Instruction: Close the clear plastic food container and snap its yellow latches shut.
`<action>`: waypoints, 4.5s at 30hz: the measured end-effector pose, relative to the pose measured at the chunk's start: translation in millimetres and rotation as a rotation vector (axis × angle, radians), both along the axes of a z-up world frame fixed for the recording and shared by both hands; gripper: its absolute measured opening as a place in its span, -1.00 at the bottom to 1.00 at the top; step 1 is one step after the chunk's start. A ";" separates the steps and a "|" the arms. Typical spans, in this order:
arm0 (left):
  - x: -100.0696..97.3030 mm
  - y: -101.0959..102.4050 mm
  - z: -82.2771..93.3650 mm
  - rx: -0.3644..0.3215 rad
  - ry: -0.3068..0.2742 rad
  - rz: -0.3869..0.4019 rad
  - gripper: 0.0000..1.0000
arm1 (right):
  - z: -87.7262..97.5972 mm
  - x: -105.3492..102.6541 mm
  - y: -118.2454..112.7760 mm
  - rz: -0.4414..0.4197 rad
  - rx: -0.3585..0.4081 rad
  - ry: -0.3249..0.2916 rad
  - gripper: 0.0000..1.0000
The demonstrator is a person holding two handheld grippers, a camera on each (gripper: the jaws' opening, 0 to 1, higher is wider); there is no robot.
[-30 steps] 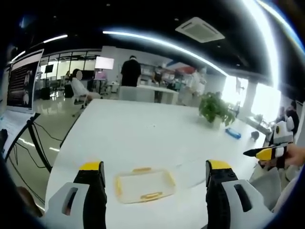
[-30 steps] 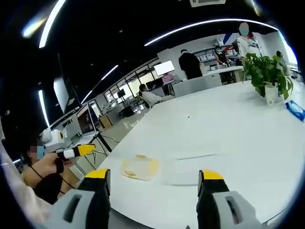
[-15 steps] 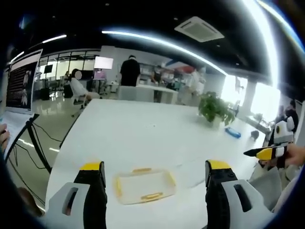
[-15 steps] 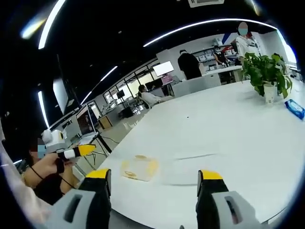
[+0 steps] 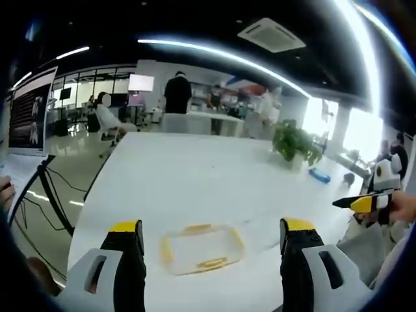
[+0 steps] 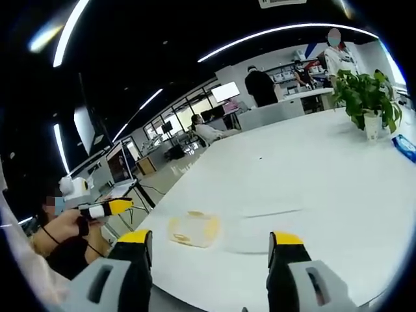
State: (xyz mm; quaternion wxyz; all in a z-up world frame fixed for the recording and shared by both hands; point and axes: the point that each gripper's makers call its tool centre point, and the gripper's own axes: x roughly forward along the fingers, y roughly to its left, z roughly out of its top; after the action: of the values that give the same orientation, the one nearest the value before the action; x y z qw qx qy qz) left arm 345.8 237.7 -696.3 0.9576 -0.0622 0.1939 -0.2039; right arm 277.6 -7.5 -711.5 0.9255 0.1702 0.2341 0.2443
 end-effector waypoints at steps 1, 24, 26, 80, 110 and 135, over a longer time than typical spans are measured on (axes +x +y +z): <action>0.5 0.2 0.4 0.001 -0.001 0.000 0.69 | -0.1 -0.2 1.0 0.002 0.001 0.000 0.44; 3.5 3.1 -16.8 0.011 0.036 -0.009 0.68 | -11.2 2.1 16.7 0.024 0.015 0.043 0.36; 4.9 4.1 -19.5 0.018 0.039 -0.008 0.68 | -11.1 3.0 19.8 0.033 0.018 0.043 0.36; 47.3 23.4 -125.0 0.134 0.234 -0.007 0.23 | -73.7 85.9 114.4 0.191 -0.077 0.074 -0.34; 59.1 24.8 -157.2 0.182 0.281 -0.007 -0.33 | -124.5 107.8 131.7 0.192 -0.186 0.126 -0.58; 62.9 37.2 -166.8 0.227 0.271 0.067 -0.78 | -148.3 116.9 133.7 0.181 -0.260 0.135 -0.78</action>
State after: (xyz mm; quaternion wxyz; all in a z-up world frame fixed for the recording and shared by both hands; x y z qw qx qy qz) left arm 408.7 274.9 -863.2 0.9298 0.0132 0.3408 -0.1386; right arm 394.5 126.2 -859.8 0.8961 0.0435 0.3395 0.2825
